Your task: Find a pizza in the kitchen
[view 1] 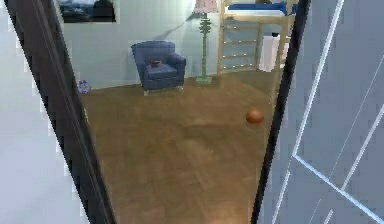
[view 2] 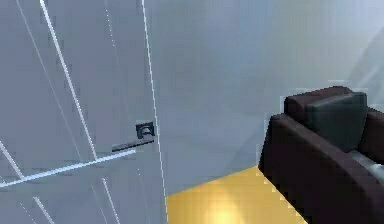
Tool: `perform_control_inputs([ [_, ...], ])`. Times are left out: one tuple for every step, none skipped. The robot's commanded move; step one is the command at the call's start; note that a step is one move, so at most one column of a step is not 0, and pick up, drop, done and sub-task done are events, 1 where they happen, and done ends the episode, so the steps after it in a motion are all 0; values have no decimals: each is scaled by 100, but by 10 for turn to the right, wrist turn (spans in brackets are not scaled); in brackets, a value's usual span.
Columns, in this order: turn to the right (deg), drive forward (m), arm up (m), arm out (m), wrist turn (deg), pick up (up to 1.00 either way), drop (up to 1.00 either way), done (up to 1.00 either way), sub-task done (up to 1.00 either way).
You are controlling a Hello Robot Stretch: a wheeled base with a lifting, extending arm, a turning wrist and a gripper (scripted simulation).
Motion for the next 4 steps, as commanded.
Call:
perform_control_inputs([
  [0, 60, 0, 0, 0, 0, 0, 0, 0],
  [-180, 0, 0, 0, 0, 0, 0, 0, 0],
  [0, 45, 0, 0, 0, 0, 0, 0, 0],
  [450, 0, 0, 0, 0, 0, 0, 0, 0],
])
